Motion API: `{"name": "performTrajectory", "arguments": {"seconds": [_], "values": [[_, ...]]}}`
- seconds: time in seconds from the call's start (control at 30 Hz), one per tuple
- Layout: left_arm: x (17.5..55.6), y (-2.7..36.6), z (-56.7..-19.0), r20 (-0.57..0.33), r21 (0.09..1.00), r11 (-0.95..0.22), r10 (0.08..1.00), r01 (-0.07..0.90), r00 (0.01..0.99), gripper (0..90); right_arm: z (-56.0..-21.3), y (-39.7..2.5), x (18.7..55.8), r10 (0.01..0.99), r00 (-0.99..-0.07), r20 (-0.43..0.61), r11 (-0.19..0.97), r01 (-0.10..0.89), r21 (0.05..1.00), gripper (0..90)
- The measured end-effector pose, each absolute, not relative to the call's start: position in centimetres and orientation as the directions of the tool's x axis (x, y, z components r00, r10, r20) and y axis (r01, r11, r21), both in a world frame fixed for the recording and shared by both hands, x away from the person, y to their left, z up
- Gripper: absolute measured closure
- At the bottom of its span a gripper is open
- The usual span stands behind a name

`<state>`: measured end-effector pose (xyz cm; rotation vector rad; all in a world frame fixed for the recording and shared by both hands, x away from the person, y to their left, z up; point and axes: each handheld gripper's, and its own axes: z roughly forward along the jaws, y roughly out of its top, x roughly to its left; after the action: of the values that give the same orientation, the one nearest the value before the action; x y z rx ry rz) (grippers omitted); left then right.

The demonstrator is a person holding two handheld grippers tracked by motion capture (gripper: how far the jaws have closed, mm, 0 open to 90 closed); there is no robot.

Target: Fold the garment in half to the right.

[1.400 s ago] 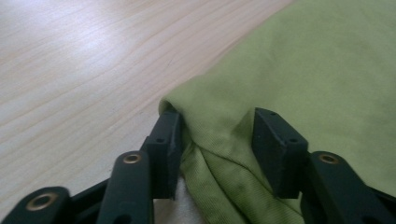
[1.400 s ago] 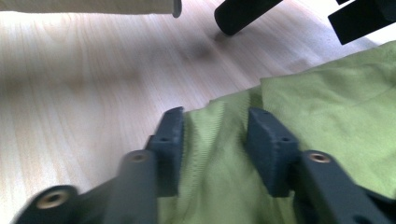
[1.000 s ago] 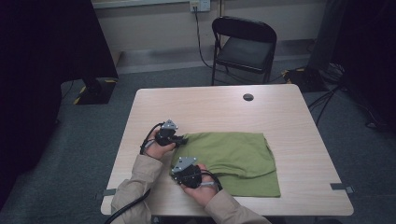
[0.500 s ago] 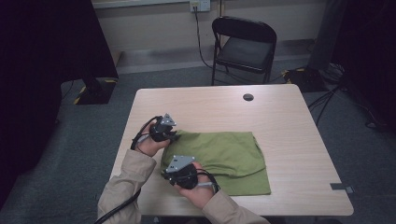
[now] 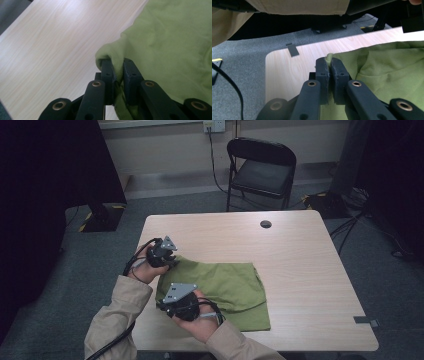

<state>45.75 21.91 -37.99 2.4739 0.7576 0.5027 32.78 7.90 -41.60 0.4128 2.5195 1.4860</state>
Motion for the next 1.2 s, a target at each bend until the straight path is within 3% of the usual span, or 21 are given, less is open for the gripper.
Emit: {"name": "performTrajectory", "arguments": {"seconds": [0.77,1.2], "values": [[45.6,23.0,-30.6,0.24,0.497,-0.736,0.626,0.46,0.742,80.9,-36.1,9.8,32.0,0.3,-0.953,-0.042,0.381,0.079,0.921,85.9],[45.5,22.7,-27.4,0.269,0.416,-0.747,0.646,0.519,0.714,80.7,-33.9,10.0,31.6,0.288,-0.957,-0.035,0.328,0.064,0.942,85.4]]}}
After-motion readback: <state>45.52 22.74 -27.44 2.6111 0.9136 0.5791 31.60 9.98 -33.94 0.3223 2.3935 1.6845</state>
